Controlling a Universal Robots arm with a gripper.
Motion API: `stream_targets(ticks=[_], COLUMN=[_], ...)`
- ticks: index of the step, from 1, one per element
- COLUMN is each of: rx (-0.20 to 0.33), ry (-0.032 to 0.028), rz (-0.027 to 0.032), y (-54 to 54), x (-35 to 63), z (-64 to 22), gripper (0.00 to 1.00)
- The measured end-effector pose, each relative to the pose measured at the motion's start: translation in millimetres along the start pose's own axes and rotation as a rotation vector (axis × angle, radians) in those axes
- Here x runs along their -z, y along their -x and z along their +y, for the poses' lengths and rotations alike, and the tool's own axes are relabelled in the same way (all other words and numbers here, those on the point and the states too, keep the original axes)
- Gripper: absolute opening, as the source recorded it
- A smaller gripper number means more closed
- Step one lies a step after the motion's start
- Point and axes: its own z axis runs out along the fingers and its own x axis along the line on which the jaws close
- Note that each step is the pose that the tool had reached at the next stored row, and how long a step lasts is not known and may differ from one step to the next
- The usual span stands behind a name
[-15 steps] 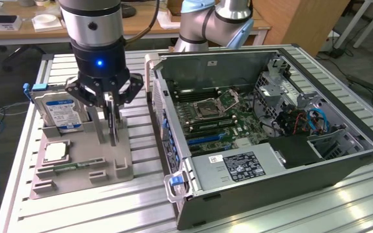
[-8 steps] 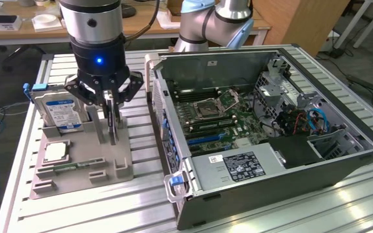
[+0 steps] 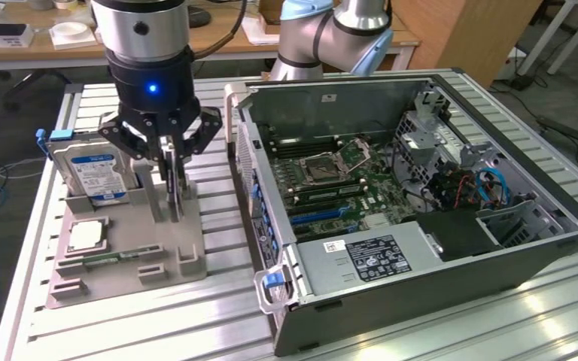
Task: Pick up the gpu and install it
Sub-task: 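Pick up the gpu and move the gpu toward the slot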
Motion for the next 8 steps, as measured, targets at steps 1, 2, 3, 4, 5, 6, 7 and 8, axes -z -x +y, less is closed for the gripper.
stream_targets(ticks=[1, 2, 3, 4, 5, 6, 7, 8], rx=[0.0, 0.0, 0.0, 0.0, 0.0, 0.0, 0.0, 0.0], ry=[0.0, 0.0, 0.0, 0.0001, 0.0, 0.0, 0.0001, 0.0], rz=[0.0, 0.0, 0.0, 0.0, 0.0, 0.0, -0.0001, 0.0], y=[0.0, 0.0, 0.0, -0.1, 0.0, -0.1, -0.1, -0.1], x=[0.7, 1.5, 2.1, 2.9, 3.9, 4.7, 5.5, 6.3], z=[0.0, 0.0, 0.1, 0.1, 0.1, 0.1, 0.2, 0.2], gripper=[0.26, 0.26, 0.26, 0.26, 0.26, 0.26, 0.26, 0.26])
